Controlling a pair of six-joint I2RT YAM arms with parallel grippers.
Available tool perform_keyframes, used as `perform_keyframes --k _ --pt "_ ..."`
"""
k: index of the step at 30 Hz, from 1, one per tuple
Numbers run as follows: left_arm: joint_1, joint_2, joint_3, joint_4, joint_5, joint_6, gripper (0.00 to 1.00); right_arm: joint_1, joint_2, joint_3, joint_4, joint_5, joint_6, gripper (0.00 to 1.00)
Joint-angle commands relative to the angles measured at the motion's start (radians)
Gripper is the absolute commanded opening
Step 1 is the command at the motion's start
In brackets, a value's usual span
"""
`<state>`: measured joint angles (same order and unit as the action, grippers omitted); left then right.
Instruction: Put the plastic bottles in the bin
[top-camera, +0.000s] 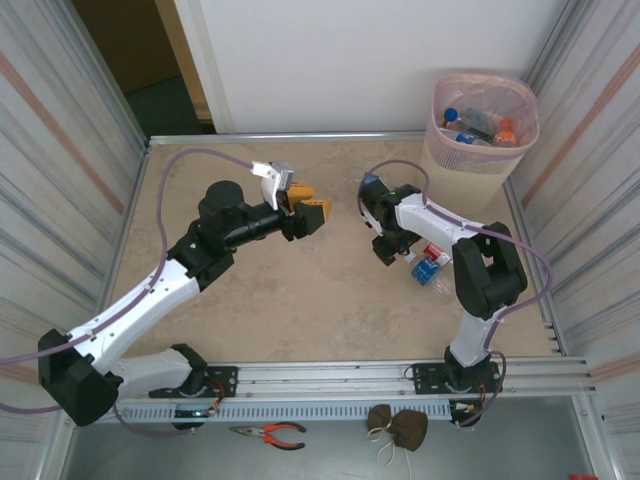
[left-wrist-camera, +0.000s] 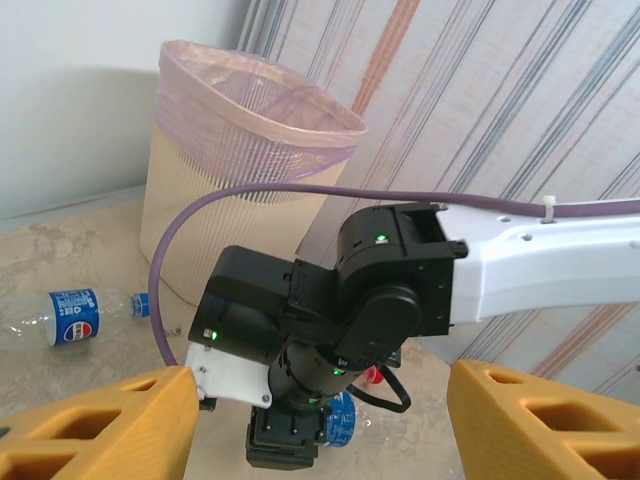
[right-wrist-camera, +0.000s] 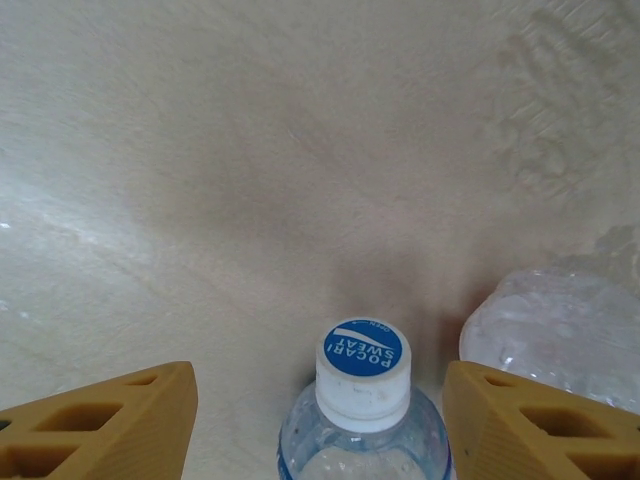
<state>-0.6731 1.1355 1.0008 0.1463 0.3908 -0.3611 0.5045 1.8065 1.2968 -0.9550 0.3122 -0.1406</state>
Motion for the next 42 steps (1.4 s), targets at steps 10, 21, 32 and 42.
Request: perform_keyframes --k 10,21,32,42 --pt "0.011 -0.031 -0.03 0.015 -0.026 -0.022 0.67 -0.024 0.091 -0.048 0.006 0.084 0.007 0.56" --pt "0.016 -0.052 -0.049 0.021 -0.036 -0.028 0.67 -0.029 0.09 -0.054 0.018 0.09 -0.001 0.45" --pt "0.02 -0.083 -0.073 0.021 -0.047 -0.034 0.67 -0.014 0.063 -0.046 0.004 0.093 0.001 0.32" --pt "0.021 -0.102 -0.087 0.021 -0.052 -0.04 0.67 -0.011 -0.059 0.019 -0.028 -0.058 0.036 0.26"
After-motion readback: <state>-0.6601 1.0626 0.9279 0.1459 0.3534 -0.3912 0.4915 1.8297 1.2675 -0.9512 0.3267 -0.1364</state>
